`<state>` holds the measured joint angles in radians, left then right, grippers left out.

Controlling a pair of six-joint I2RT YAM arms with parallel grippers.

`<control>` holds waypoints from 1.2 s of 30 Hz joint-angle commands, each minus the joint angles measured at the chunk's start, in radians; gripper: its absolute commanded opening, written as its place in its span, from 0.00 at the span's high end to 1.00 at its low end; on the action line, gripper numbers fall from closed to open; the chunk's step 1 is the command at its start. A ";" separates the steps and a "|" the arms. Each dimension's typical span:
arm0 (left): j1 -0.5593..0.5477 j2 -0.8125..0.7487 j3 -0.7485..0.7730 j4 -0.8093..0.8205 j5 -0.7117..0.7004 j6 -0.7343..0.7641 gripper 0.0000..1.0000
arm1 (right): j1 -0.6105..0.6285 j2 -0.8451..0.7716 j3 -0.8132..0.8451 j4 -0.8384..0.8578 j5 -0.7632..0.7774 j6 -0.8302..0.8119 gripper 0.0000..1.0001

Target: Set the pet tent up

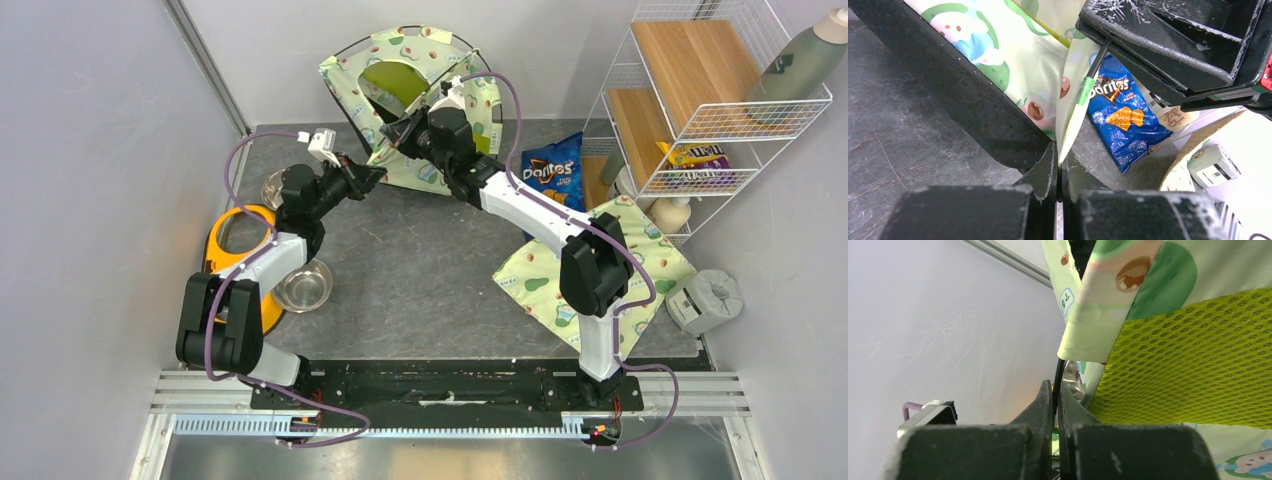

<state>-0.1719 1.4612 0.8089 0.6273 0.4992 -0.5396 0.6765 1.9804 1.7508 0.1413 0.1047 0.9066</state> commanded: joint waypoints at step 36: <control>0.034 -0.039 0.058 -0.115 0.168 -0.023 0.98 | 0.018 -0.012 -0.047 0.203 0.130 -0.370 1.00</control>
<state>-0.1390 1.4612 0.8371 0.5526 0.5827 -0.5411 0.7235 1.9804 1.7077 0.2497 0.0856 0.6750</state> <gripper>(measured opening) 0.044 0.018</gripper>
